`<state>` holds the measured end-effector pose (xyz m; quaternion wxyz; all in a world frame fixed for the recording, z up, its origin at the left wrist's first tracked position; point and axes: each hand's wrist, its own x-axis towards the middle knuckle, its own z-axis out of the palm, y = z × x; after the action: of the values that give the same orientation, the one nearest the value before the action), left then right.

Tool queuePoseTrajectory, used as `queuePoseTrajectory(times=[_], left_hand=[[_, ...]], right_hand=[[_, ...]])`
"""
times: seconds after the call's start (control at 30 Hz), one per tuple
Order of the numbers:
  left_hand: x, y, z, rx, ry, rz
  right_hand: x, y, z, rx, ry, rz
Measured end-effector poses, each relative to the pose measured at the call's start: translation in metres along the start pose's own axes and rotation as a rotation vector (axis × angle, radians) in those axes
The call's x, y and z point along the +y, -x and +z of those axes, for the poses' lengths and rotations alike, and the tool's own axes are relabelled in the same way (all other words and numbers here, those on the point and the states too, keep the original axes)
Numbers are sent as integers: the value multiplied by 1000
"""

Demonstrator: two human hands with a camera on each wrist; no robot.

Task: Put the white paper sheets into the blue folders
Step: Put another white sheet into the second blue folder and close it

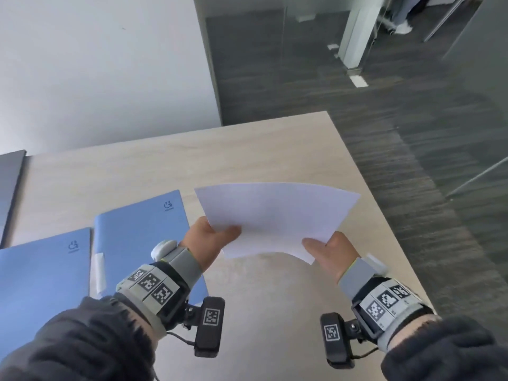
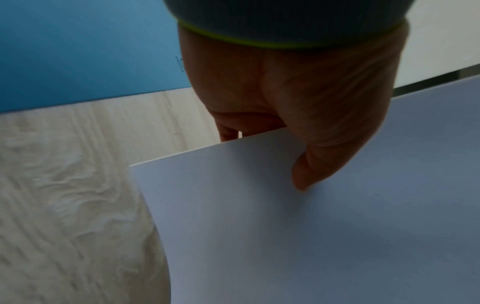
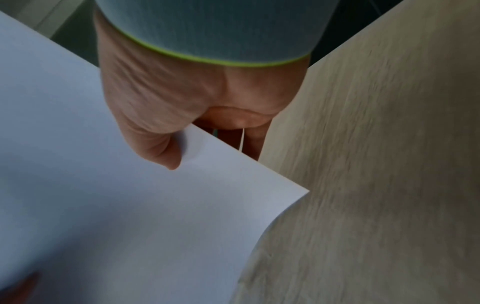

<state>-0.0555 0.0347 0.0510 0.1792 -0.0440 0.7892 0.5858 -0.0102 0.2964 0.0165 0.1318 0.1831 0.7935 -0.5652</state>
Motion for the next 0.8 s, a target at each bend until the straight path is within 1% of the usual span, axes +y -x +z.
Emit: queuePoseTrajectory(times=[0.17,0.27,0.37,0.53,0.57,0.63,0.7,0.8], left_hand=[[-9,6,10,-79,-38,-6],[-9,7,14,-101,-77,-2],[-15,2,11,-62,-54,-50],[-31,-8,-11,79,116,-191],[-36,-9,-15,74,84,-212],[-50,-7,-26,47,-60,-257],[-73,1,-46,40,-174,-315],[-105,16,-75,168,-351,-396]], right_hand=[[17,0,5,55,34,24],[15,3,3,55,61,7],[9,6,1,33,39,14],[3,4,18,-65,32,-26],[5,3,22,-62,35,-5],[9,-1,35,-53,55,35],[10,-8,53,-76,75,77],[17,-19,69,-80,55,146]])
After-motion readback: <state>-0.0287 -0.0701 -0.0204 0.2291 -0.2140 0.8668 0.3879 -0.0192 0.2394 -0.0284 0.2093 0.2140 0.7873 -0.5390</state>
